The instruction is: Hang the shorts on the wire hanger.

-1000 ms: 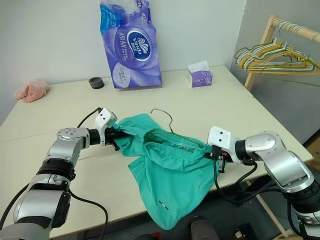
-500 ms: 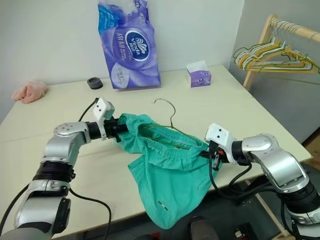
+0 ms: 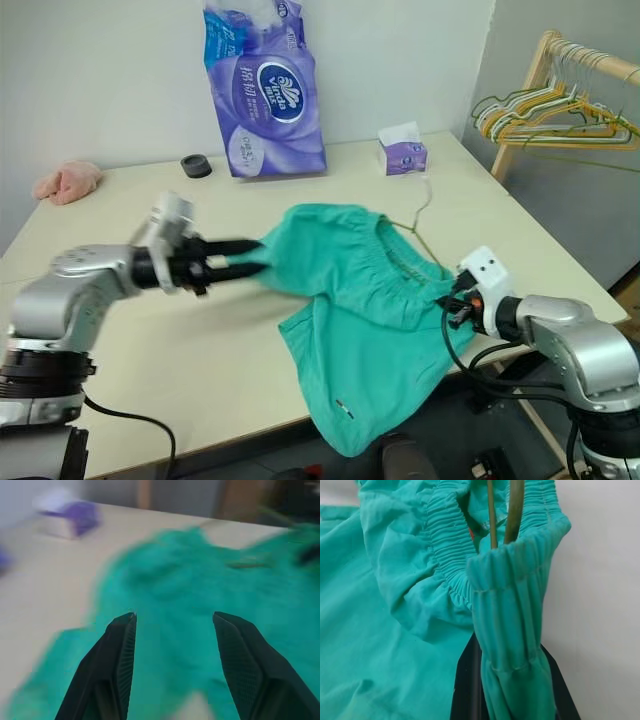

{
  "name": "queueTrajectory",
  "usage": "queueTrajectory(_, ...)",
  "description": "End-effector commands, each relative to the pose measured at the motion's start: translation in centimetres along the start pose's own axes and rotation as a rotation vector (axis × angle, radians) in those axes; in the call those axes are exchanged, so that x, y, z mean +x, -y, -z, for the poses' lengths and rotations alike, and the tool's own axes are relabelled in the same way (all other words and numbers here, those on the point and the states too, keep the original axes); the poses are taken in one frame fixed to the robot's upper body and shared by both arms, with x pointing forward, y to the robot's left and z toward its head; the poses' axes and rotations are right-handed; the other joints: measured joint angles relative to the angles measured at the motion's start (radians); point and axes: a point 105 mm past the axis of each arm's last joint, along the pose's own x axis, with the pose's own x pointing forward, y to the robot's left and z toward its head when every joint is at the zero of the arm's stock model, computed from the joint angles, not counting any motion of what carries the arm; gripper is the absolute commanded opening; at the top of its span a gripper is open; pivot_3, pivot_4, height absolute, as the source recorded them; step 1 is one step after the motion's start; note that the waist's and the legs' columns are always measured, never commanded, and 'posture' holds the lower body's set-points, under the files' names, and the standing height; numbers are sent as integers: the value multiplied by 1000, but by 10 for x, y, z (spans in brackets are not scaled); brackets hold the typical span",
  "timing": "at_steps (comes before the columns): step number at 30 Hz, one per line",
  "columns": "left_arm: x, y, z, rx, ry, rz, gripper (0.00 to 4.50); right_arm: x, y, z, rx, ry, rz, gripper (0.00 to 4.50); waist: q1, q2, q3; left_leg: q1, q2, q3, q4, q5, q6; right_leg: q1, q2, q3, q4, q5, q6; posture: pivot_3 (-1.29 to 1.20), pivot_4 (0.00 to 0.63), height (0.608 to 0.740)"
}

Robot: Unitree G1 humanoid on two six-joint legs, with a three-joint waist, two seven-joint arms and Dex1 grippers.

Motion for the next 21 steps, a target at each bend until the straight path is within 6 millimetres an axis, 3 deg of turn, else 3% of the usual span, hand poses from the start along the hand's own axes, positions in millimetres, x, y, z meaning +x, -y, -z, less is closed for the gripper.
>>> queueTrajectory(1,23,17,-31,112,14,186,2550,-32,20,-1,52,44,165,0,0,1,1,0,0,0,0,0,0,1,2,-1,0,0,0,-406,92,740)
queueTrajectory(2,31,14,-38,132,27,195,2550,-42,28,4,78,35,224,0,-2,1,1,0,0,0,0,0,0,1,6,-1,0,0,0,-417,96,740)
queueTrajectory(9,80,-1,-75,341,116,140,4484,-116,79,23,207,6,601,0,-53,9,5,3,0,4,0,-4,6,4,8,4,-3,-3,4,-471,115,740)
queueTrajectory(15,116,0,-108,510,225,65,4484,-173,108,28,277,-45,833,0,-99,10,10,2,0,6,-1,-6,11,5,8,5,-5,-5,8,-501,125,740)
queueTrajectory(18,141,11,-123,553,280,74,4484,-201,135,6,273,-18,972,0,-124,12,15,2,0,8,-1,-8,13,6,8,7,-7,-7,11,-507,131,740)
queueTrajectory(21,156,12,-133,545,306,35,4484,-213,154,-13,266,24,1034,0,-149,14,18,2,-3,13,-1,-11,18,8,5,8,-10,-8,14,-499,135,740)
